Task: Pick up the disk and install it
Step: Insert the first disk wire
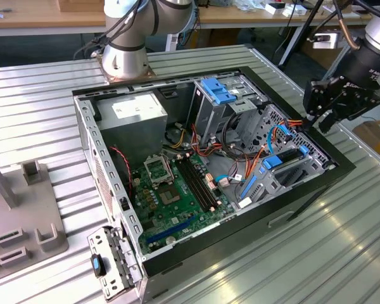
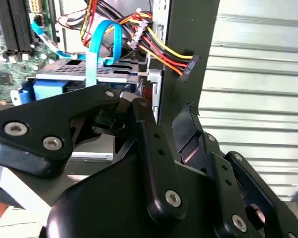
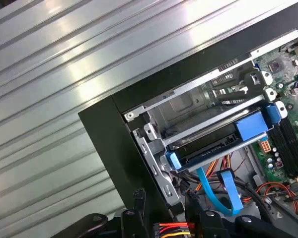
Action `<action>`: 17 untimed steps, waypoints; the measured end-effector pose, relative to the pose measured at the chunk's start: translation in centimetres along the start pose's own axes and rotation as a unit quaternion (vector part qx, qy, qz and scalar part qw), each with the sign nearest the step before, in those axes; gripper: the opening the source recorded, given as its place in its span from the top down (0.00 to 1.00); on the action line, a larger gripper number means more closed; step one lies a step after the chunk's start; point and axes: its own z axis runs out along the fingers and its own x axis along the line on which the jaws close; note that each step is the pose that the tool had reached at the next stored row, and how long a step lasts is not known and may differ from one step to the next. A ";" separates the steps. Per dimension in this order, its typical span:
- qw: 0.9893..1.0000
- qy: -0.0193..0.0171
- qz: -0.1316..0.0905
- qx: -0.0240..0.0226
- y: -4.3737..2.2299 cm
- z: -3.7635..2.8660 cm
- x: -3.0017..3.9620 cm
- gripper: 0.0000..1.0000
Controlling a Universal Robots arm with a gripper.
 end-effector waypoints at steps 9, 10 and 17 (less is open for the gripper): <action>1.000 0.018 -0.008 0.009 0.02 0.20 -0.02 0.56; 1.000 0.018 -0.008 0.009 0.02 0.20 -0.02 0.56; 1.000 0.018 -0.008 0.009 -0.81 0.26 -0.42 0.56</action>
